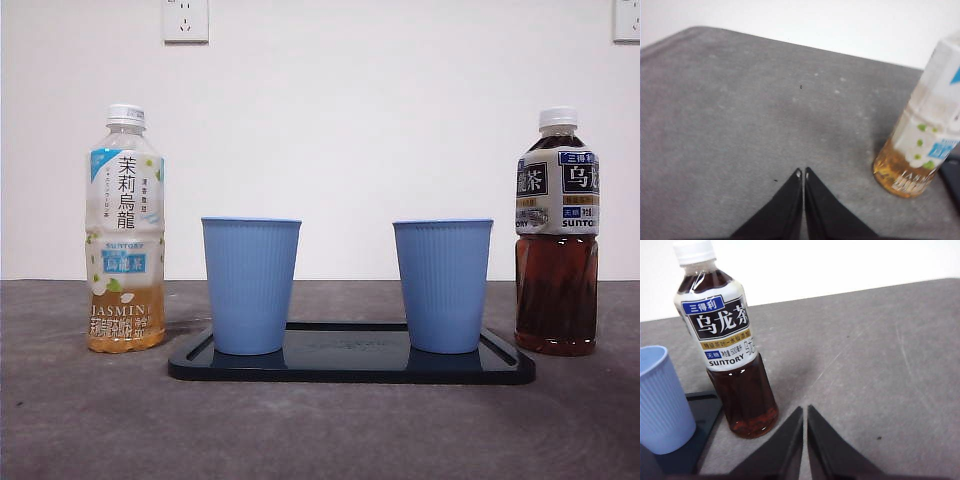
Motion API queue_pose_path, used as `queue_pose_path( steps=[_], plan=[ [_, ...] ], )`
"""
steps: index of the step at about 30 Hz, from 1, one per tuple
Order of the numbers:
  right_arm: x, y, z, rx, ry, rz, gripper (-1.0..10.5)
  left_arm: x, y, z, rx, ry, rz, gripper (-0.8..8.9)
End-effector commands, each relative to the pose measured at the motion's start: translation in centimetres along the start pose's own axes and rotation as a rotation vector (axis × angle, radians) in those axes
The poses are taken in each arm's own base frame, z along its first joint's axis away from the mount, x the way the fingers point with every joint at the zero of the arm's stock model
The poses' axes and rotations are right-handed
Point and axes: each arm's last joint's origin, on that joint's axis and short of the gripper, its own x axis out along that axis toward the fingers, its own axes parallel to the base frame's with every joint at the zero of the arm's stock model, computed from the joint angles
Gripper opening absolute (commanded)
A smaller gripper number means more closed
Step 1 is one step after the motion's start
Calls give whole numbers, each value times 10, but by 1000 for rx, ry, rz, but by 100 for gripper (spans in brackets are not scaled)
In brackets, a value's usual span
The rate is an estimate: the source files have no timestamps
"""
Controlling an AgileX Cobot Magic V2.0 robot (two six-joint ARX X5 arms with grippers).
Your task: Pour the drink into the cup
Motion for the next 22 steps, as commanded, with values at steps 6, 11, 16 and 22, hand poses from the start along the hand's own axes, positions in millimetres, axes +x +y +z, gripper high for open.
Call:
queue_pose_path(
  steps=[6, 11, 16, 22],
  plan=[
    [0, 1, 0, 114, -2, 39, 11, 1, 0, -4, -218, 19, -11, 7],
    [-5, 5, 17, 145, -59, 65, 11, -6, -5, 13, -240, -3, -109, 10],
    [-17, 12, 47, 138, -138, 88, 11, -20, -11, 44, -241, -49, -142, 10],
    [-30, 20, 81, 129, -139, 94, 11, -34, -20, 83, -203, -13, -211, 10]
  ],
)
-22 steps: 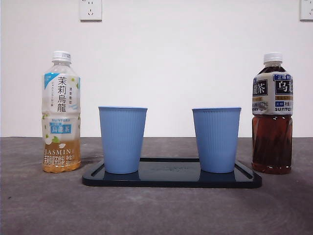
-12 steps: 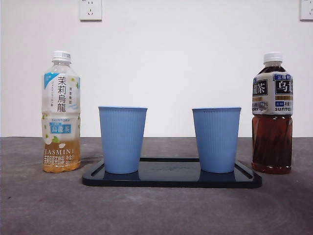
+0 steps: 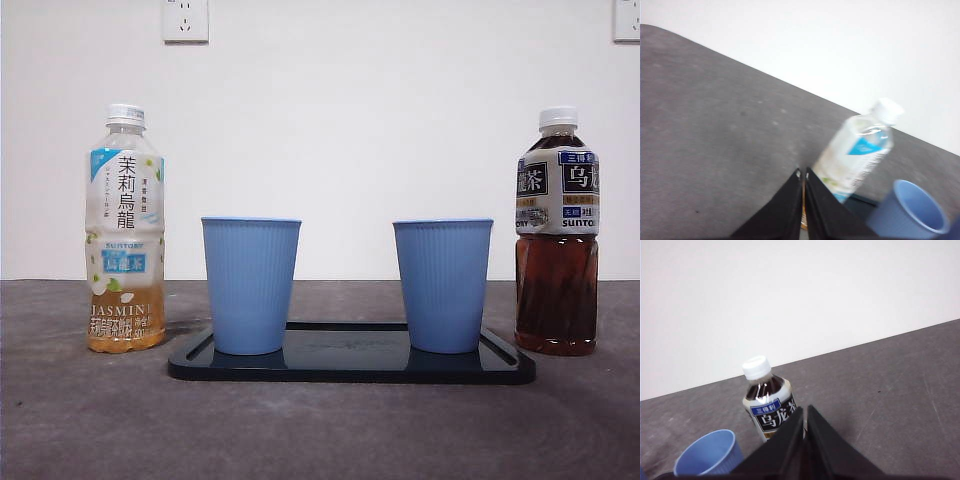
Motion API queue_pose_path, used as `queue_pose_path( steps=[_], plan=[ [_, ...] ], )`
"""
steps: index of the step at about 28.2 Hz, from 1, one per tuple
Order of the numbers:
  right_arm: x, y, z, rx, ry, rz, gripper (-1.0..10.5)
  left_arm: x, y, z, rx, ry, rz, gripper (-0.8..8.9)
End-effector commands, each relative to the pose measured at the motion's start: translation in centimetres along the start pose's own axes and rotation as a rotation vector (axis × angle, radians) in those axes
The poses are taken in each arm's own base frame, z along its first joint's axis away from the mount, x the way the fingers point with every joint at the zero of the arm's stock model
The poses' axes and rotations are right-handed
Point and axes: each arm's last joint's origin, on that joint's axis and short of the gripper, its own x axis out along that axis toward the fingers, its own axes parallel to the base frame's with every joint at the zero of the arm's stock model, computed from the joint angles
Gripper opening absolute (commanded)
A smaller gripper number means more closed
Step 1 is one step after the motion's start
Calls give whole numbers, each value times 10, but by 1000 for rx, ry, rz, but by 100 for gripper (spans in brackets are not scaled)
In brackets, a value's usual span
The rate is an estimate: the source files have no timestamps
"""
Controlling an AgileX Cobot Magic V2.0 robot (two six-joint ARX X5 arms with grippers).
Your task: Pour the drink into the cup
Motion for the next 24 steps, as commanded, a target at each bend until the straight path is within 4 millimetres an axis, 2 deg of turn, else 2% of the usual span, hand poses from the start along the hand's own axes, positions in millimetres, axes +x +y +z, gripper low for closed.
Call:
queue_pose_path(
  steps=[1, 5, 10, 16, 24],
  plan=[
    [-2, 6, 15, 0, 9, 1, 11, -4, -9, 17, 42, 19, -28, 10],
    [-3, 15, 34, -33, 88, 41, 11, -5, -19, 35, 103, 102, -59, 10],
    [0, 24, 52, -89, 269, 119, 11, -1, -30, 49, 183, 266, -155, 10],
    [4, 31, 60, -140, 476, 231, 11, 3, -36, 55, 237, 454, -245, 10],
    [2, 33, 59, -163, 623, 252, 11, 1, -35, 50, 231, 554, -254, 11]
  ],
)
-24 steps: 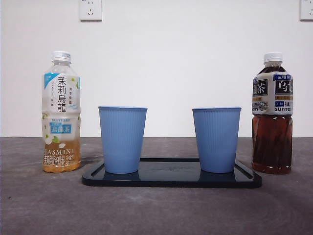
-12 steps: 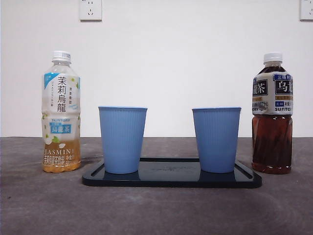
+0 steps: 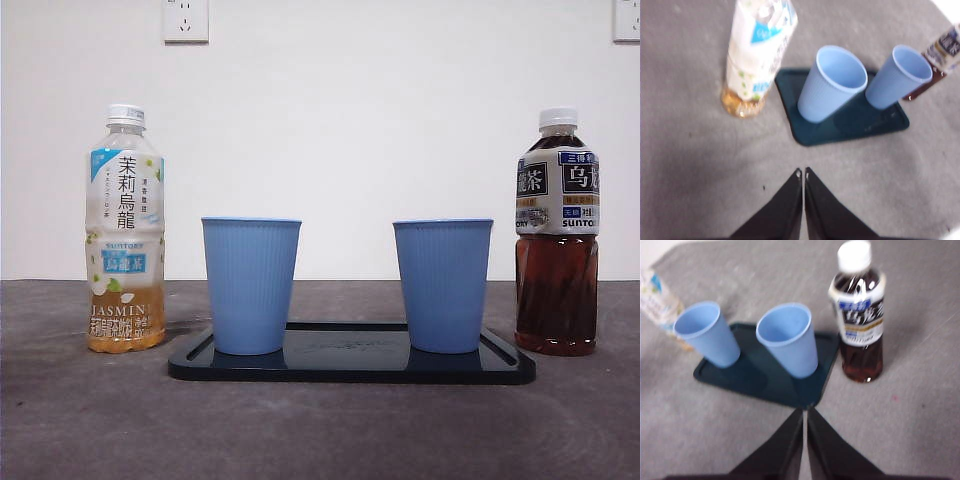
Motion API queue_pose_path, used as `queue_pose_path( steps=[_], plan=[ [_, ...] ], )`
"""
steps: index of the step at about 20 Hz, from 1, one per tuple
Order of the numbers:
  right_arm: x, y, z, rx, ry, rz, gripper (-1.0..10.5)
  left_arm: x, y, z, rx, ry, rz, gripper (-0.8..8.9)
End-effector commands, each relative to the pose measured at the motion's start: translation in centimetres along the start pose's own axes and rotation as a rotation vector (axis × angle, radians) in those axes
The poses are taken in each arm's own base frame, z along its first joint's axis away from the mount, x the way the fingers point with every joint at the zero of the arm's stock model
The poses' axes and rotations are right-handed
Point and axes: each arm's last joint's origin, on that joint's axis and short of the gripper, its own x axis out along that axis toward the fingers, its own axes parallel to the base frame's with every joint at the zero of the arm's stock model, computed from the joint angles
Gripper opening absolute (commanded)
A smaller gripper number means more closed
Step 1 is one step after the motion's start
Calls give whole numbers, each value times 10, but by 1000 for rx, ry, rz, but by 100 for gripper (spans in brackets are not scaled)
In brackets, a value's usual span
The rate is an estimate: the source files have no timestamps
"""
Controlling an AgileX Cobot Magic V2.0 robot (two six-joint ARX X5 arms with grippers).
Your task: Pour the drink into the cup
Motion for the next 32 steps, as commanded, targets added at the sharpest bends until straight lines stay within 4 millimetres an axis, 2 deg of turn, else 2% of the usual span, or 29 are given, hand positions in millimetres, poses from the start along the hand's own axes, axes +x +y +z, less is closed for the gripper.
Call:
queue_pose_path(
  steps=[1, 3, 5, 6, 7, 9, 11, 16, 19, 25, 32],
  plan=[
    [-1, 2, 2, -39, 7, 8, 11, -3, -2, 4, 33, -11, -6, 22],
    [-1, 2, 3, -42, 2, 10, 46, -3, -2, 3, 27, -7, -5, 155],
    [-1, 2, 4, -36, -9, 9, 268, -3, -2, 3, 20, -8, -5, 333],
    [-1, 2, 4, -27, -11, 5, 355, -3, -2, 3, 20, -8, -5, 370],
    [-1, 2, 4, -22, -13, 0, 381, -3, -2, 3, 20, -8, -5, 378],
    [-1, 2, 4, -15, -14, 0, 381, -3, -2, 3, 21, -8, -5, 386],
    [-1, 2, 4, -9, -13, -1, 394, -3, -2, 3, 20, -8, -5, 469],
    [0, 1, 4, 3, -10, -25, 395, -3, -2, 3, 20, -9, -5, 478],
    [9, -4, 2, 52, -31, -43, 406, -3, -2, 4, 22, -12, -5, 478],
    [49, -23, -14, 181, -104, -27, 425, -3, -2, 4, 22, -12, -5, 478],
    [99, -37, -25, 164, -129, -67, 426, -3, -2, 4, 22, -11, -5, 477]
  ],
)
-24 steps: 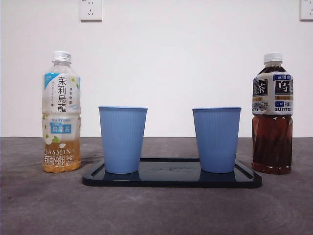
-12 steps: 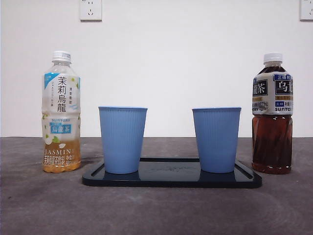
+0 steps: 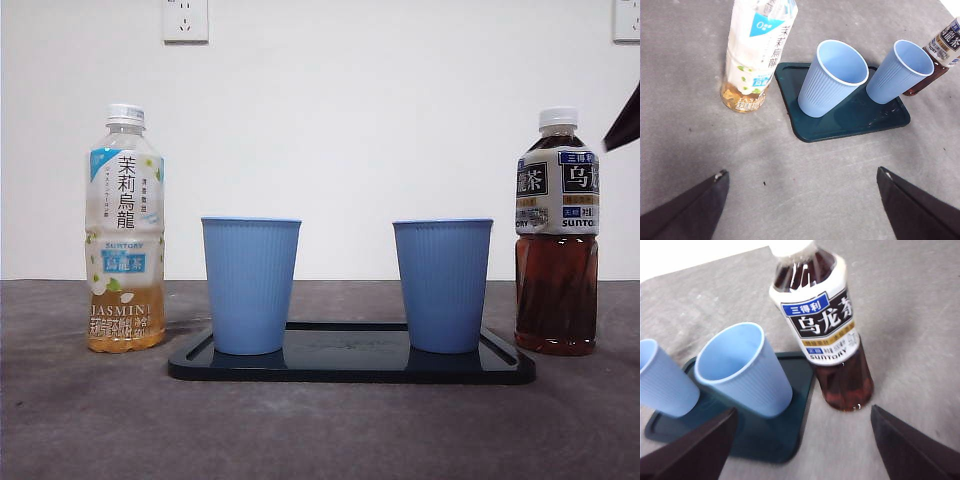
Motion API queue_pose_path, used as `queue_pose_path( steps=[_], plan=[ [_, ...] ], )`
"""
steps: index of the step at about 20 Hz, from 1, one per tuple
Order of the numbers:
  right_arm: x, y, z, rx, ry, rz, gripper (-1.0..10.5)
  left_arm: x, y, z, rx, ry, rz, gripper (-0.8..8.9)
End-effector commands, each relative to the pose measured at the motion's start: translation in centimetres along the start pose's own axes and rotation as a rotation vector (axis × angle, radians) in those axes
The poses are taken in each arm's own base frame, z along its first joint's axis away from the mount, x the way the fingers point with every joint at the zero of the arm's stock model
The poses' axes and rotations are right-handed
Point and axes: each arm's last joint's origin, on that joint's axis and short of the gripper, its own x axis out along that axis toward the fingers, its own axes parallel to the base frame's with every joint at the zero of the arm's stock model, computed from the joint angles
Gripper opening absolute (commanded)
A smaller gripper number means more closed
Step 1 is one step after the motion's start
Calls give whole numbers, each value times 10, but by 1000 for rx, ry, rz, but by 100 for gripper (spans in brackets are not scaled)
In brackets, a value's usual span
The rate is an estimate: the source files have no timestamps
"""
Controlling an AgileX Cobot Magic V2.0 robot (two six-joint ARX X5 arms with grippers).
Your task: Pour the drink into the cup
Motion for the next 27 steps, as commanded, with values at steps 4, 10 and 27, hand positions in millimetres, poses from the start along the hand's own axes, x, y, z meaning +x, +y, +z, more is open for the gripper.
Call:
queue_pose_path(
  steps=[4, 10, 27],
  plan=[
    [32, -3, -7, -36, -33, -16, 426, -3, -2, 5, 21, -21, -6, 477],
    [63, -9, -11, -87, -34, -25, 426, -3, -2, 5, 22, -22, -6, 477],
    [122, -32, -29, -116, -140, -76, 427, -3, -2, 5, 25, -23, -5, 477]
  ],
)
